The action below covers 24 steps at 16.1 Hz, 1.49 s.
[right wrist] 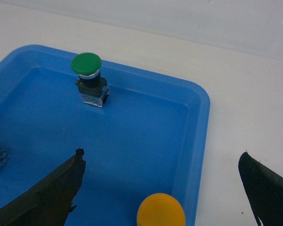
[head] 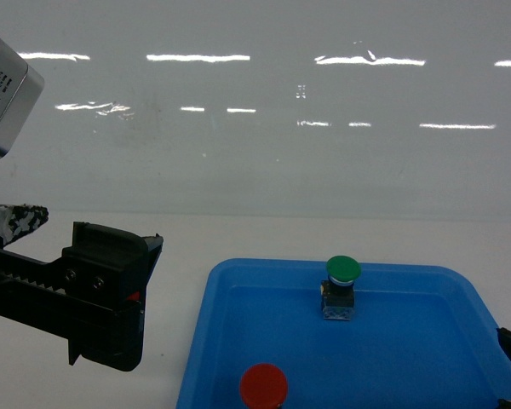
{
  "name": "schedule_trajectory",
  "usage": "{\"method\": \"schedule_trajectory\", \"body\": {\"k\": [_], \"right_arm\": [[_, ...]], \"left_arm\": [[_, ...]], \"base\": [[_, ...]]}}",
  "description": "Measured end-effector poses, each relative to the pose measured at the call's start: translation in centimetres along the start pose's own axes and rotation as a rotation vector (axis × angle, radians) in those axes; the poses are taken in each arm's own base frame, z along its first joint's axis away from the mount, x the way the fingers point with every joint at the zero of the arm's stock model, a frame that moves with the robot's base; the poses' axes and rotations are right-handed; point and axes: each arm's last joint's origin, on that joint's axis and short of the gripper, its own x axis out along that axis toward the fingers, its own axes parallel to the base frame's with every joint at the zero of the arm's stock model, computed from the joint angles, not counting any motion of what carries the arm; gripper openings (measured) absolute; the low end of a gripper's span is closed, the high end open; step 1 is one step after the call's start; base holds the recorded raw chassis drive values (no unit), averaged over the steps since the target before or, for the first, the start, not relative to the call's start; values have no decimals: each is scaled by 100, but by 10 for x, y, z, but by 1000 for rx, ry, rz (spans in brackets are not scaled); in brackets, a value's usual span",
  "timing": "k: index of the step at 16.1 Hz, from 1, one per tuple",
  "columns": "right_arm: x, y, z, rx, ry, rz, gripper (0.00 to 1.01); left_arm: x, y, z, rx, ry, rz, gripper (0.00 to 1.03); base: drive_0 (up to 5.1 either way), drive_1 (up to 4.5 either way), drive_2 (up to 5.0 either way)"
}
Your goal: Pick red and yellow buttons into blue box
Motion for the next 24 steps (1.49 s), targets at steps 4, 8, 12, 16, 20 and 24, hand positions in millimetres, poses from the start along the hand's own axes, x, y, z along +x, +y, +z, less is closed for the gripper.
{"method": "schedule_trajectory", "body": {"k": [4,8,12,16,20,24], "right_arm": [[22,-8,-6,-18,53,18,98],[35,-7,-24,-48,138,35,98],[44,-5,-45,-79,206,58,98],[56,-4,-54,-108,231,75,98],[57,-4,-55,-115,233,83,66],[56,-4,-60,-125,250,72,33]], "left_arm": [[0,0,0,0,0,0,98],[0,0,0,0,0,0,98],[0,0,0,0,0,0,98],[0,0,0,0,0,0,98],[0,0,0,0,0,0,98],[0,0,0,0,0,0,98]], "base": [[0,0,0],[0,0,0],[0,0,0],[0,0,0],[0,0,0],[0,0,0]]}}
